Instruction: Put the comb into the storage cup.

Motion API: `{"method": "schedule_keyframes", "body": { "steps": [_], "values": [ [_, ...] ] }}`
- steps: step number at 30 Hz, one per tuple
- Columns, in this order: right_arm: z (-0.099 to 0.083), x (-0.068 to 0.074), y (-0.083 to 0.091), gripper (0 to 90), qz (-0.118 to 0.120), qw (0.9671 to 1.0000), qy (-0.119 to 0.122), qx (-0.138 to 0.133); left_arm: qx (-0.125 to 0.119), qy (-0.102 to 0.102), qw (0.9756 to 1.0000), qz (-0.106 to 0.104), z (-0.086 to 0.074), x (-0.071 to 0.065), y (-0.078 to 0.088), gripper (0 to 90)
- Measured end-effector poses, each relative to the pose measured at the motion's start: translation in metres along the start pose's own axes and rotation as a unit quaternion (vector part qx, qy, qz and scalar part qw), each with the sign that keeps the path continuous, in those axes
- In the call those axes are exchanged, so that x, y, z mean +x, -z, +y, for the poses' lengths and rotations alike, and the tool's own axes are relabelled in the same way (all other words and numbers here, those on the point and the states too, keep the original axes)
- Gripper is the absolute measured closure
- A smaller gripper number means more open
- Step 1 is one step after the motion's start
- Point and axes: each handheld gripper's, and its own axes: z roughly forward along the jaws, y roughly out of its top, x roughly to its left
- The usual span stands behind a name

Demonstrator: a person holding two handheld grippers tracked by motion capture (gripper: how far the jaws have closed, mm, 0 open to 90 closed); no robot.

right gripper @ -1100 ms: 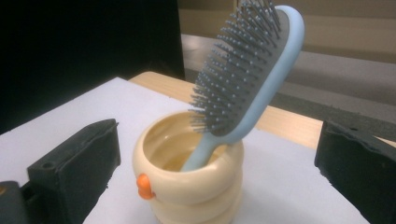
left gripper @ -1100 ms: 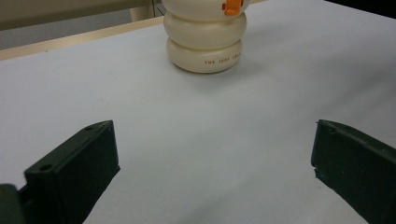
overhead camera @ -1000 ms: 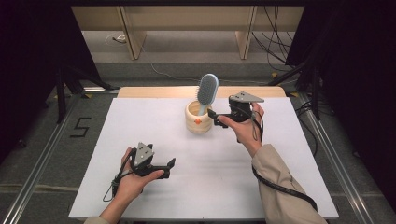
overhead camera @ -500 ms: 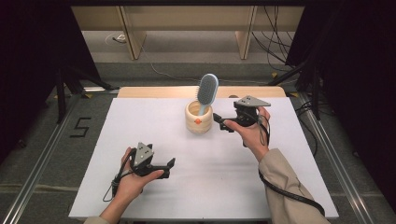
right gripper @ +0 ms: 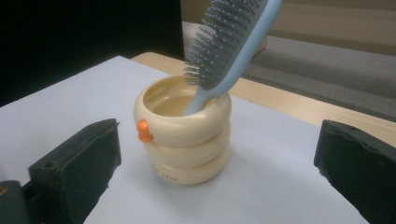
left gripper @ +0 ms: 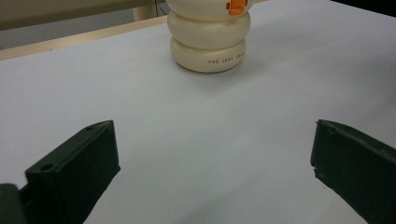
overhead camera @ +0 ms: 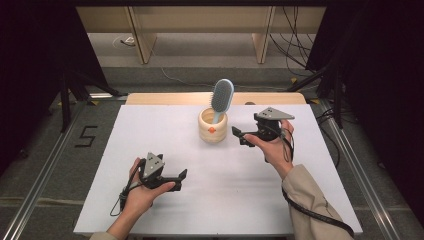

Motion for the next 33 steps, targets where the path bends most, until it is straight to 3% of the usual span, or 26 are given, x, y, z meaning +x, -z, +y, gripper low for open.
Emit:
{"method": "schedule_keyframes", "body": {
  "steps": [33],
  "values": [
    [-0.028, -0.006, 0.026, 1.4, 0.001, 0.9998, 0.004, 0.019, -0.001, -0.004, 1.0, 0.002, 0.001, 0.0, 0.001, 0.5]
  ]
}}
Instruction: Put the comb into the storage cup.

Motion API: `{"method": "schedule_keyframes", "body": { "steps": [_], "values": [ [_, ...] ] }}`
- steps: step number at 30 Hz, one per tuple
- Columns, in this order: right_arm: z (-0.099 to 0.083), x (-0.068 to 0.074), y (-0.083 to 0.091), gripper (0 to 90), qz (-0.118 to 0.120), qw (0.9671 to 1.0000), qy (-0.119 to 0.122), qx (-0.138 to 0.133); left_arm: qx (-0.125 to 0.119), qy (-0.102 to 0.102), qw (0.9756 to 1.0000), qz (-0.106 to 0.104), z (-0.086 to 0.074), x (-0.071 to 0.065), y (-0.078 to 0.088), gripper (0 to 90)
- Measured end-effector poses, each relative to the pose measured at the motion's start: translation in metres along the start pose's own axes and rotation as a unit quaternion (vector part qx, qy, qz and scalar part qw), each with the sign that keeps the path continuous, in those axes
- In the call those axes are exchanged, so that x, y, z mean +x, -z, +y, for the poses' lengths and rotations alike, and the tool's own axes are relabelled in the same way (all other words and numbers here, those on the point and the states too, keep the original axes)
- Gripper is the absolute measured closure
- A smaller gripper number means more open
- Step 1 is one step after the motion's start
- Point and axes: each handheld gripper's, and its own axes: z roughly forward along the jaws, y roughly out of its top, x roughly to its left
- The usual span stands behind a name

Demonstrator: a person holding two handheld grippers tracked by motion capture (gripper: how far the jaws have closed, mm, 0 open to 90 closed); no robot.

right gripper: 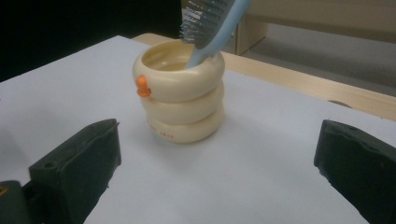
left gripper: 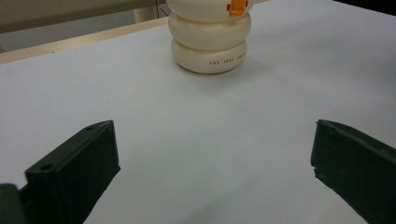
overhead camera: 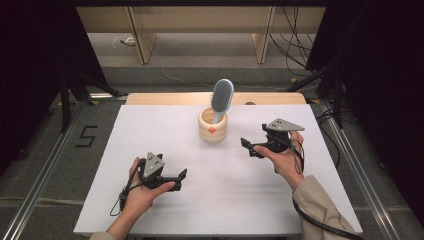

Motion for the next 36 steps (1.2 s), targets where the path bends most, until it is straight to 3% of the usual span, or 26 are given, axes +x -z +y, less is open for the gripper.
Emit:
{"method": "schedule_keyframes", "body": {
  "steps": [36],
  "values": [
    [-0.026, 0.004, 0.038, 1.1, 0.008, 0.9998, 0.015, 0.011, 0.002, -0.001, 1.0, 0.003, 0.0, 0.001, 0.0, 0.5]
  ]
}}
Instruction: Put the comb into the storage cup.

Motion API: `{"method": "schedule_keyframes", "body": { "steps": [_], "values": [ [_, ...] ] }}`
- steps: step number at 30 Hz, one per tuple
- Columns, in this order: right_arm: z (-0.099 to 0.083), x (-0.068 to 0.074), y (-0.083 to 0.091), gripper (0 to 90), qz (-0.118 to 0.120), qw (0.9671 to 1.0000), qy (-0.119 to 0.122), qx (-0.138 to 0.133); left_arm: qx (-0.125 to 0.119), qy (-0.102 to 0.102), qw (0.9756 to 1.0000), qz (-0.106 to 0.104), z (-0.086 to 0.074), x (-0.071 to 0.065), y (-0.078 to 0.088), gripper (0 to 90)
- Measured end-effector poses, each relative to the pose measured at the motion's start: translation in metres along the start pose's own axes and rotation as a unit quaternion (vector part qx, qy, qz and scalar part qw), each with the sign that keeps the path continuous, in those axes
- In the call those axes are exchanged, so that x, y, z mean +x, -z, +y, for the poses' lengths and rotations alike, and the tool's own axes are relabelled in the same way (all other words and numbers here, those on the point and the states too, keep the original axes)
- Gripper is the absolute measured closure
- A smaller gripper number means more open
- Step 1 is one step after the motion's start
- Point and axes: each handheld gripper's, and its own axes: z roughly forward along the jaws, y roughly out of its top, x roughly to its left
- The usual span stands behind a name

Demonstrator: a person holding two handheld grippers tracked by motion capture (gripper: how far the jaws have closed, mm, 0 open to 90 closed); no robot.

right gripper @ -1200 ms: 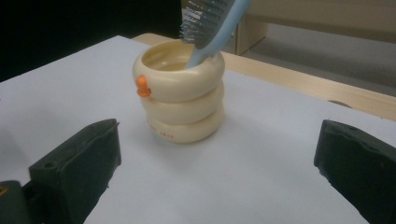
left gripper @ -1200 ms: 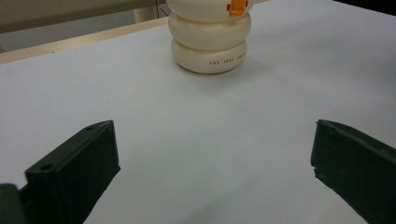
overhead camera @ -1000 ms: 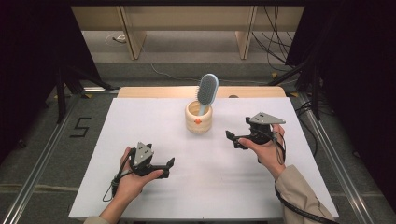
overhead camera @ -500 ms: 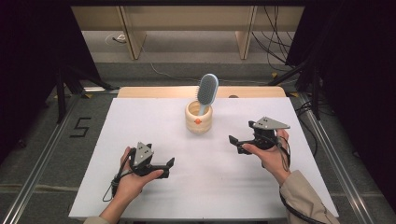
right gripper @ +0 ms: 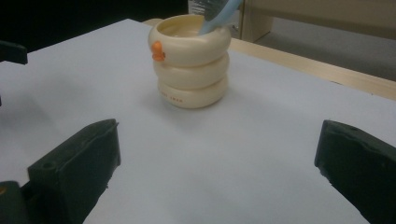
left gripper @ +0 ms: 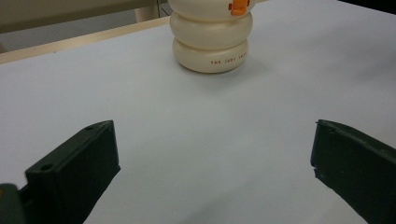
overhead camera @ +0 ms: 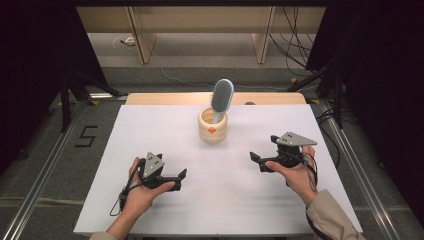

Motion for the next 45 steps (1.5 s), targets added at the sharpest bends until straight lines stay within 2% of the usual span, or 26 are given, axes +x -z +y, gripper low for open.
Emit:
{"method": "schedule_keyframes", "body": {
  "steps": [28, 45],
  "values": [
    [-0.023, -0.003, 0.032, 1.2, 0.003, 1.0, -0.004, 0.001, 0.0, 0.001, 1.0, -0.001, 0.0, 0.0, 0.0, 0.5],
    [-0.041, -0.001, 0.045, 1.6, 0.008, 0.9999, -0.003, 0.008, -0.001, -0.002, 1.0, 0.0, 0.0, 0.002, 0.001, 0.5]
  ]
}}
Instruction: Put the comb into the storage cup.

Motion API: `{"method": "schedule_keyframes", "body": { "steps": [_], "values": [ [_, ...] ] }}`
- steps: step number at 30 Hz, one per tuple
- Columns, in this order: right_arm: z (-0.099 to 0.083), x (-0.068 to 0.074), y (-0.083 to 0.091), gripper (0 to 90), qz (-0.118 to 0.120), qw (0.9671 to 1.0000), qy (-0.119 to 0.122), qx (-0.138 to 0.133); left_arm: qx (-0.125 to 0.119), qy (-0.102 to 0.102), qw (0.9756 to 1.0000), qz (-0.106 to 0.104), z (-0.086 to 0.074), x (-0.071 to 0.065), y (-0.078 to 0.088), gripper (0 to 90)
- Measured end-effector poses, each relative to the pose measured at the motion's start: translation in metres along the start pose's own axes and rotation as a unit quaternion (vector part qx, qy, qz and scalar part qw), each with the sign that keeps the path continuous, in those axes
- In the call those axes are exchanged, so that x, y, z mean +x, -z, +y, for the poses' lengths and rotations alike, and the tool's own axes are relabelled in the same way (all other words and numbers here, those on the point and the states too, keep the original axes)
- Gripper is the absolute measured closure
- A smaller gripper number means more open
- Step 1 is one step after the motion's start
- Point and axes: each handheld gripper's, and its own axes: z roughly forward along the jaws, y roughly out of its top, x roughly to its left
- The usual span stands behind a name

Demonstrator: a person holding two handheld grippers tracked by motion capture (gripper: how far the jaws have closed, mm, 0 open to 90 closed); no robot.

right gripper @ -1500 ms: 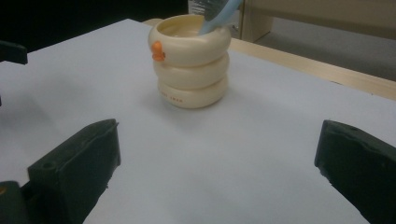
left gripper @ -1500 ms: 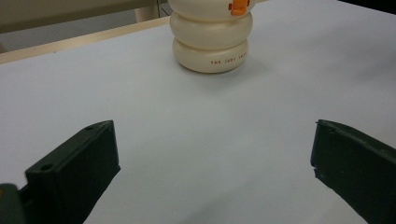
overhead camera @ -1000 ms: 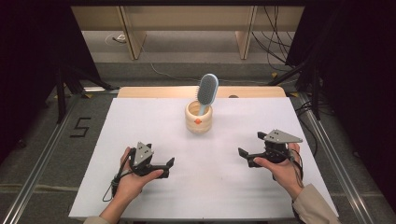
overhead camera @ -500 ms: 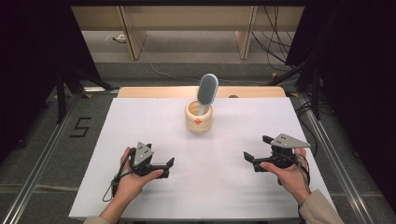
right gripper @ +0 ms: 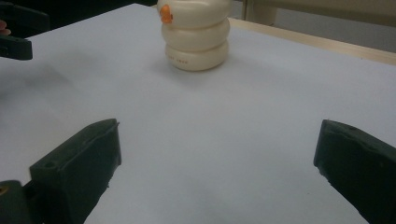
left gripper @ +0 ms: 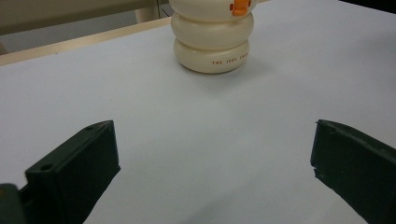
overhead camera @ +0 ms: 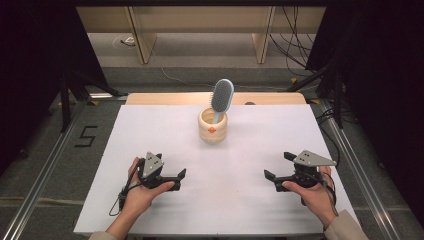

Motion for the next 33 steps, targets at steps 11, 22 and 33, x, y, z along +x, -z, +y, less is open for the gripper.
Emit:
{"method": "schedule_keyframes", "body": {
  "steps": [11, 22, 33],
  "values": [
    [-0.007, 0.001, 0.003, 1.8, 0.0, 1.0, -0.004, 0.002, 0.0, -0.002, 1.0, 0.002, 0.0, 0.001, 0.0, 0.5],
    [-0.011, 0.001, 0.004, 2.4, -0.001, 1.0, -0.005, 0.005, 0.001, -0.003, 1.0, 0.003, 0.0, 0.002, 0.001, 0.6],
    [-0.012, 0.0, 0.005, 2.8, -0.003, 1.0, -0.009, -0.002, 0.001, -0.002, 1.0, 0.001, -0.001, 0.001, 0.0, 0.6]
  ]
}}
